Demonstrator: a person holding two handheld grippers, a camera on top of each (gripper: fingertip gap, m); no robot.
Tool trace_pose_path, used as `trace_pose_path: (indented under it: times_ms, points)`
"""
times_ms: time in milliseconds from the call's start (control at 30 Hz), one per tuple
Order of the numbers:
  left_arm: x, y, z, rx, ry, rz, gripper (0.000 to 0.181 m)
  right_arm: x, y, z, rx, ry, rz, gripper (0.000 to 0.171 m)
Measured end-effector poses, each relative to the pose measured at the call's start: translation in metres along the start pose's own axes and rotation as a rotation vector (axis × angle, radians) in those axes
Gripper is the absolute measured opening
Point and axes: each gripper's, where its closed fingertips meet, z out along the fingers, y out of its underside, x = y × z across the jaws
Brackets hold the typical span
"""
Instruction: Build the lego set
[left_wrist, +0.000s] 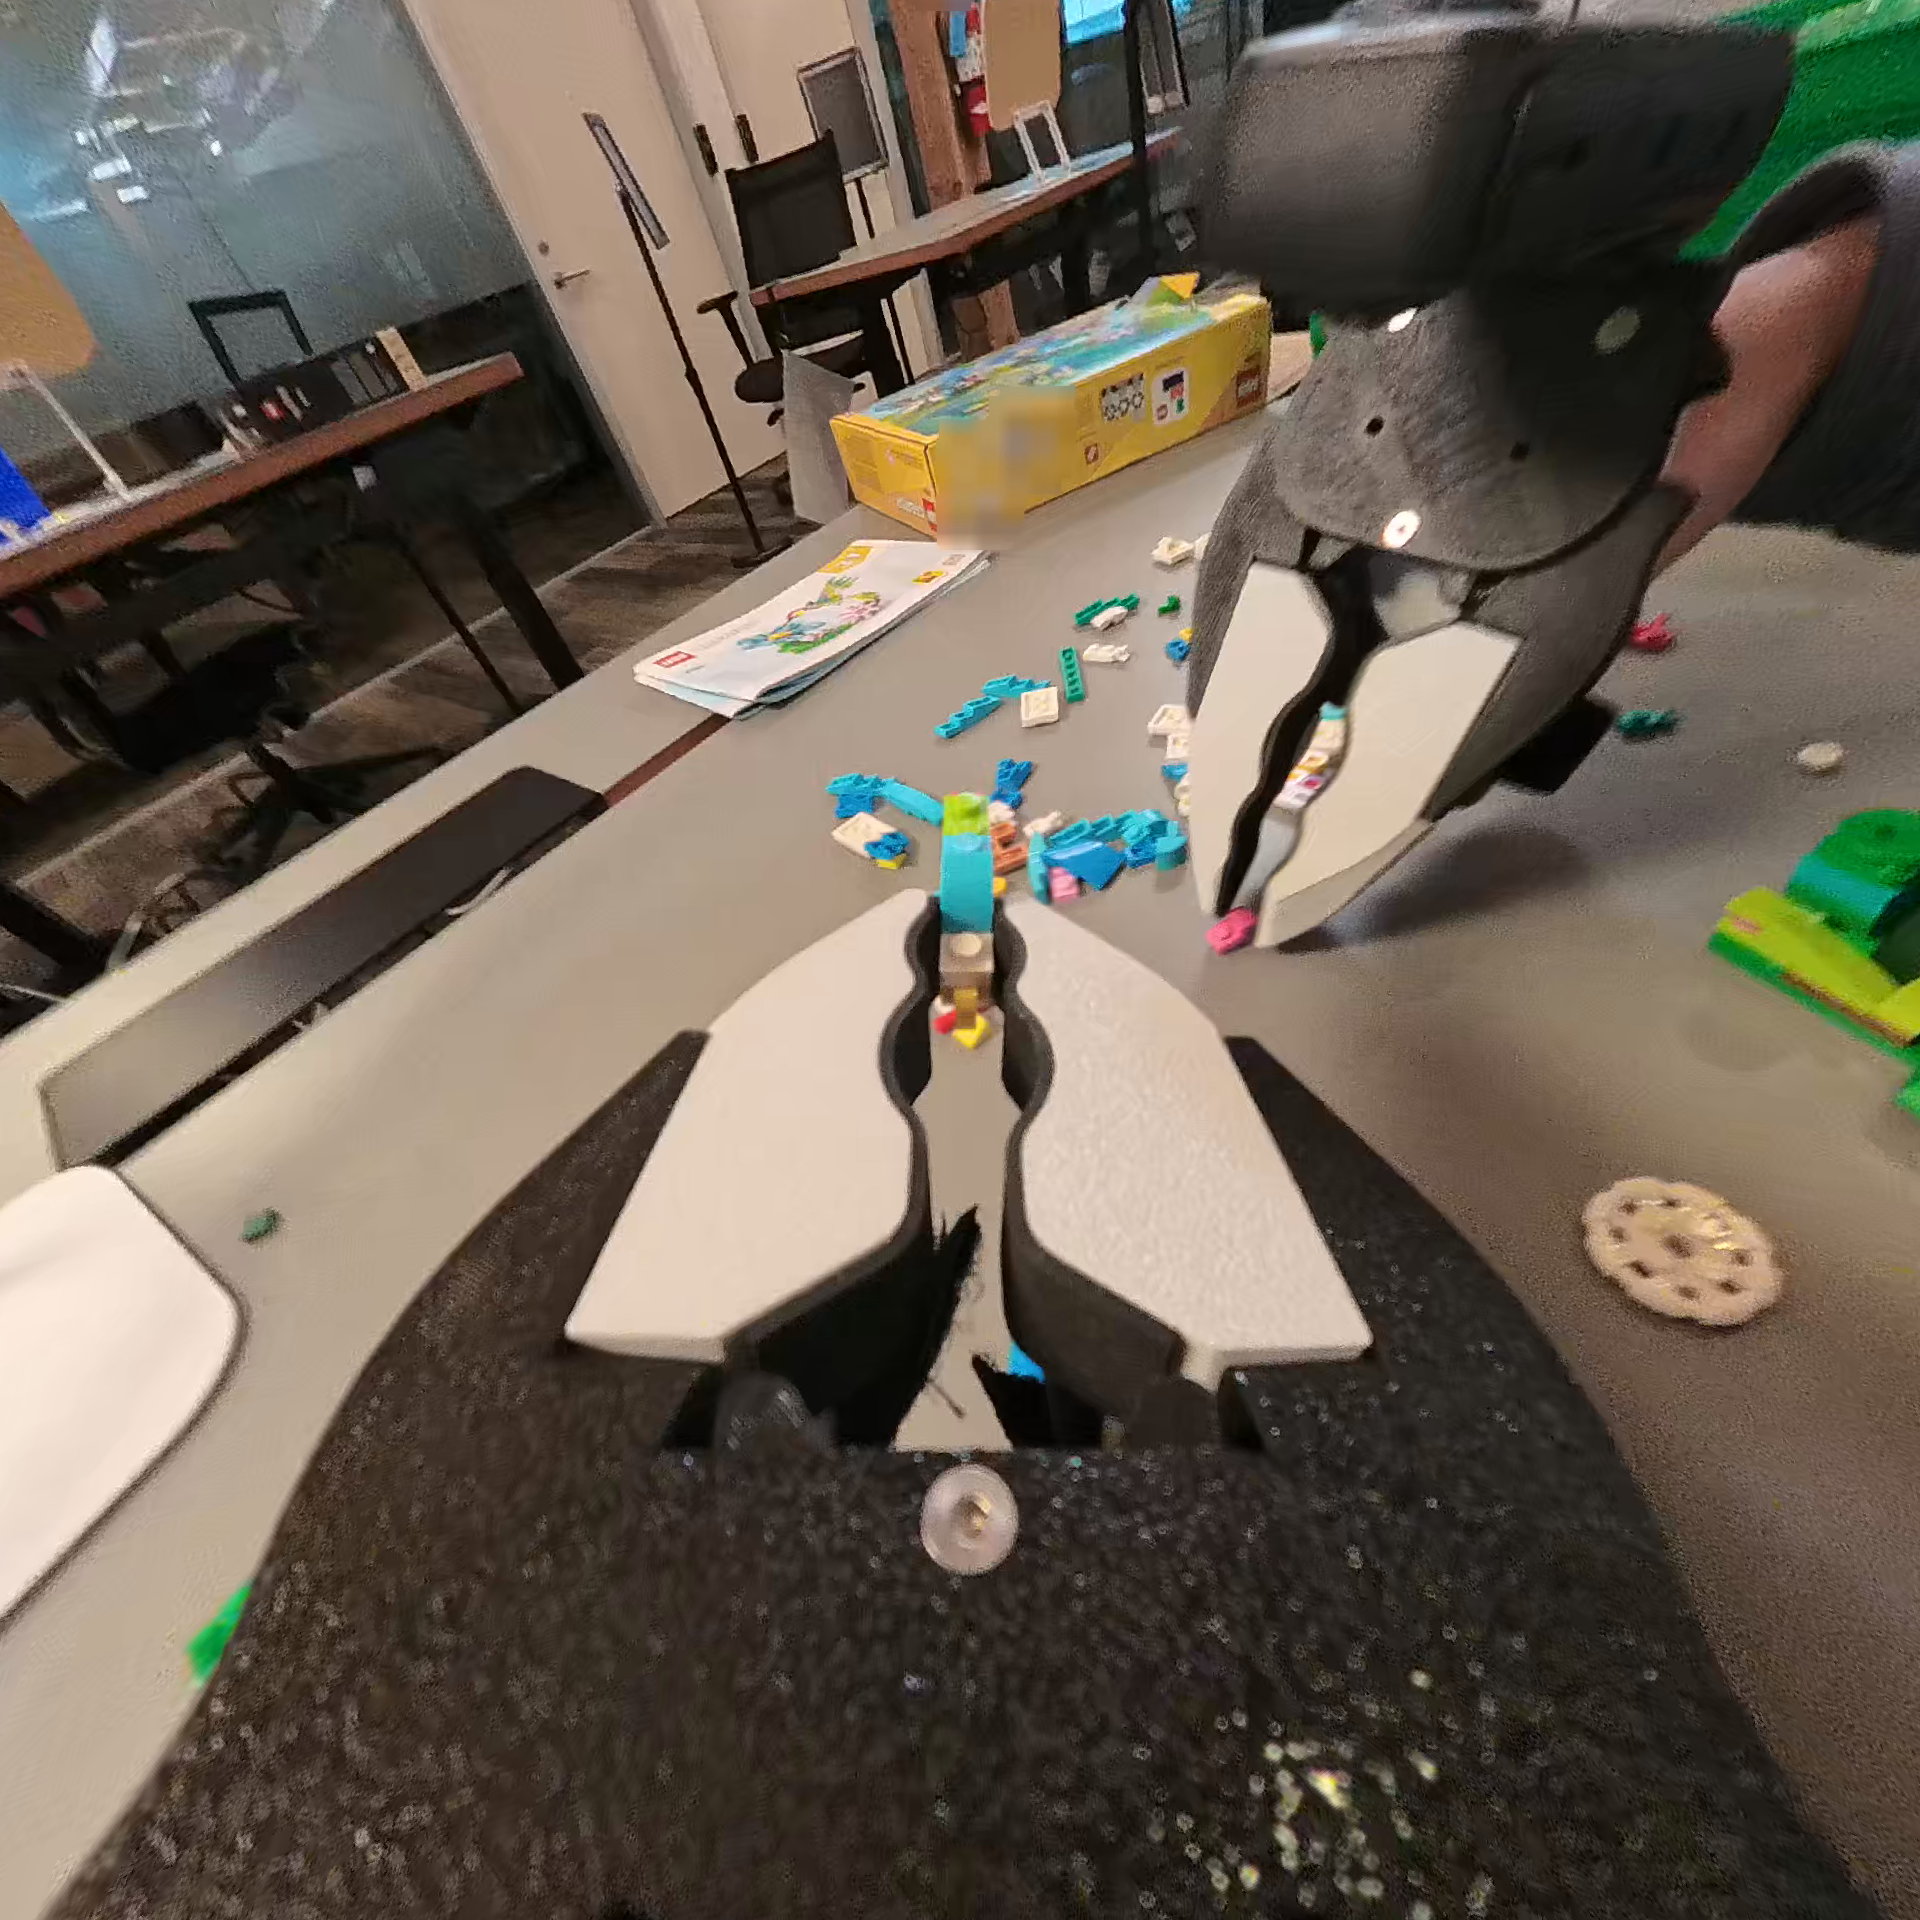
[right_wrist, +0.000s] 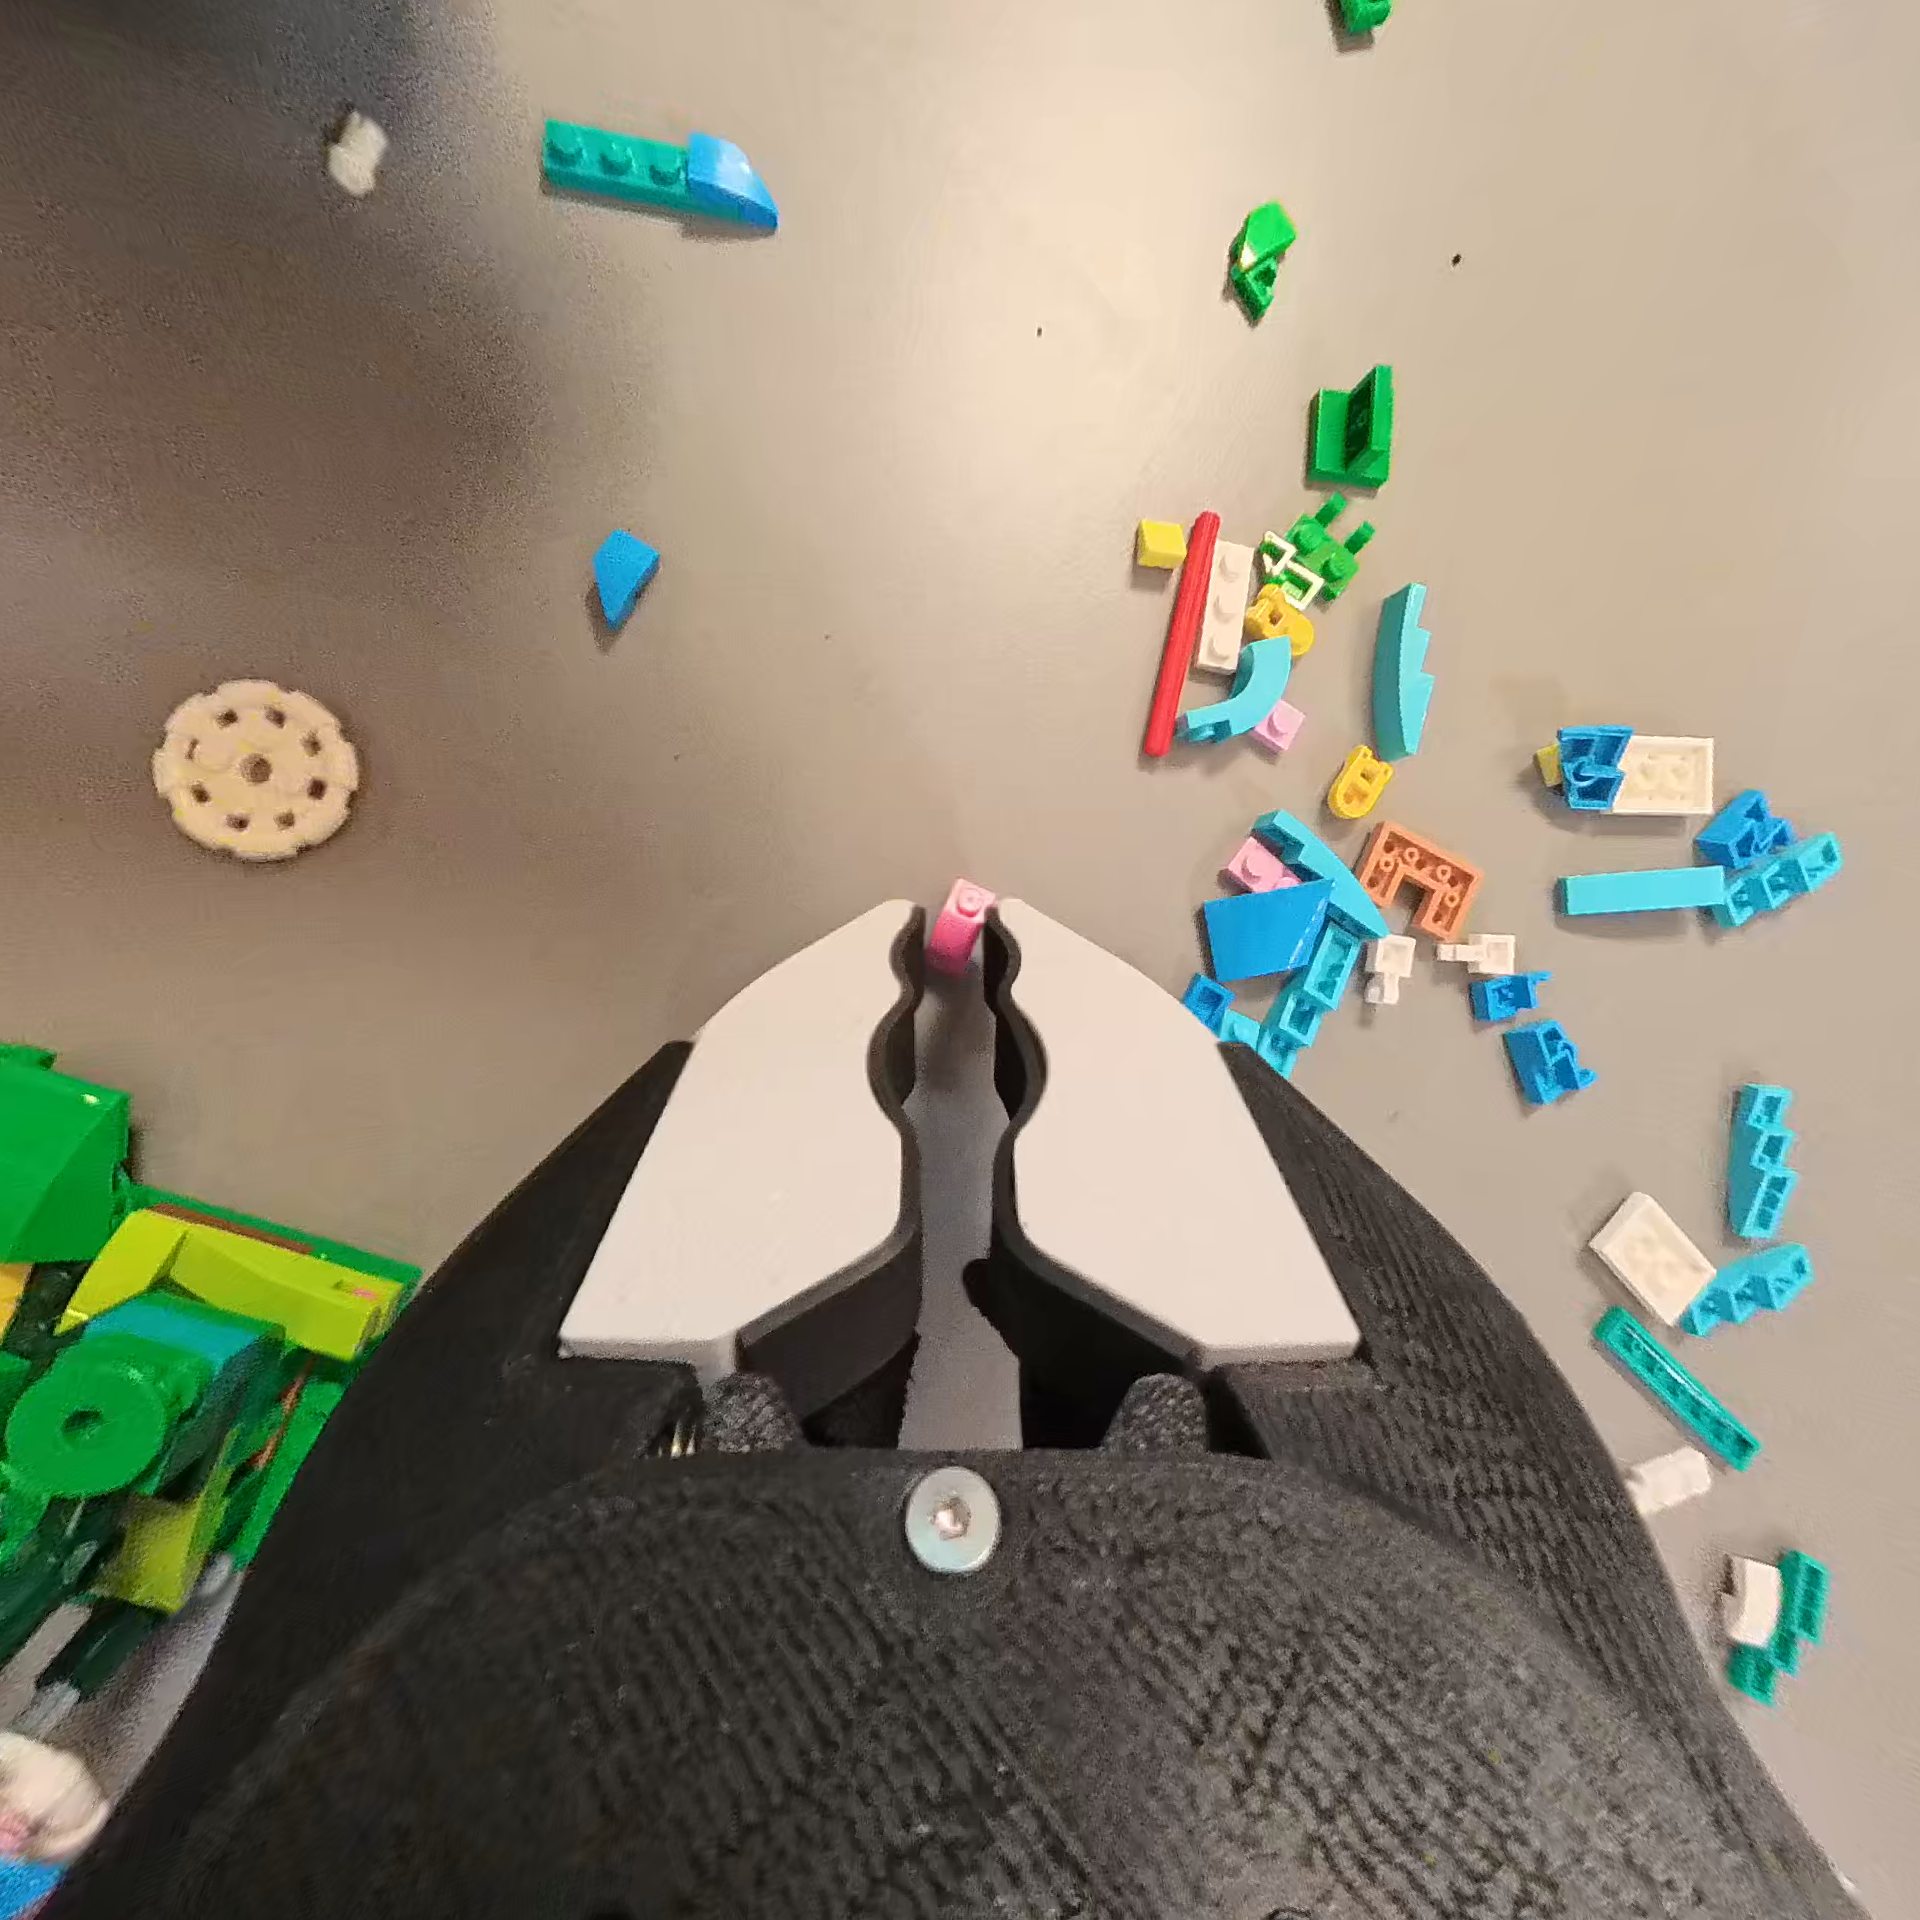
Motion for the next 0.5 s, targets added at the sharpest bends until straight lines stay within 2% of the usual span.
trace_pose_path:
  times_ms: [33, 167, 333, 433, 500]
  points:
    - [-0.003, 0.0, 0.0, -0.006, -0.006, 0.038, 0.008, 0.001, 0.001, -0.004, 0.004, 0.006, -0.023, 0.012]
    - [-0.009, -0.002, -0.004, 0.016, 0.015, 0.037, 0.008, 0.0, 0.01, -0.017, 0.027, -0.025, -0.028, 0.019]
    - [0.001, 0.001, -0.011, 0.056, 0.061, -0.007, 0.008, 0.001, 0.011, -0.011, 0.08, -0.094, 0.091, 0.017]
    - [0.016, 0.005, -0.009, -0.015, 0.23, -0.156, 0.008, -0.001, 0.014, -0.006, 0.079, -0.131, 0.146, 0.012]
    - [0.019, 0.007, -0.01, -0.028, 0.28, -0.229, 0.008, -0.004, 0.015, -0.004, 0.088, -0.154, 0.174, 0.011]
